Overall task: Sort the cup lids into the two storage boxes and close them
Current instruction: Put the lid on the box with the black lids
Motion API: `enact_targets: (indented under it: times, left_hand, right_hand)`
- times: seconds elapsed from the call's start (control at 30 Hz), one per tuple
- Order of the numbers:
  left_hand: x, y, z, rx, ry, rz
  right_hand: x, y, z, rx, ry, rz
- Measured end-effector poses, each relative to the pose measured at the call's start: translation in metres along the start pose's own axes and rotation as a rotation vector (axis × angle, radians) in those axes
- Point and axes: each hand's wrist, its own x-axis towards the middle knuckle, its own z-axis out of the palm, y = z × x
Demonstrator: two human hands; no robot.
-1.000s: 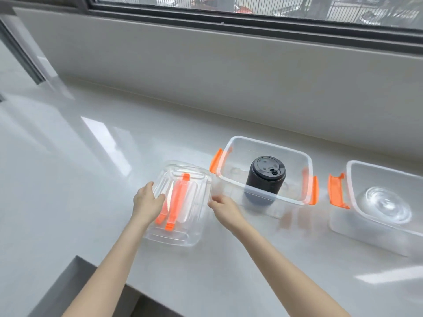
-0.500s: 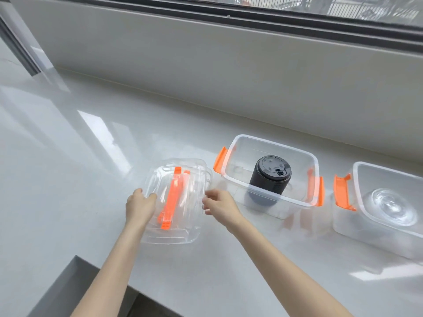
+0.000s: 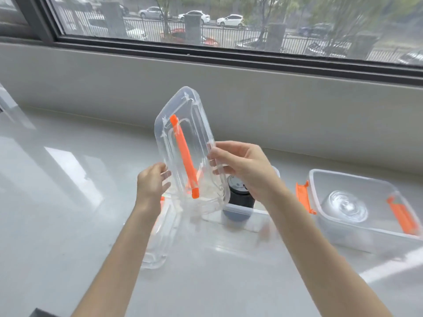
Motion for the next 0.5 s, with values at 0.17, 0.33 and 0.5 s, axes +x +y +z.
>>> enact_targets:
  times: [0.17,0.33,0.5]
  left_hand:
    - [0.016,0.021,0.040,-0.256,-0.481,-0.323]
    - [0.041,0.030,0.042,-0.563,-0.585,-0.294]
    - [0.051,0.001,0.054,0.136,-0.373,0.071]
  right_hand:
    - [-0.017,-0.046,-0.043,-0.284,-0.046,-0.116]
    - [-0.025,-0.027,-0.066,-0.695,-0.095,-0.164]
    - [-0.020,0.036,-0.073,-0.932,-0.033,-0.124]
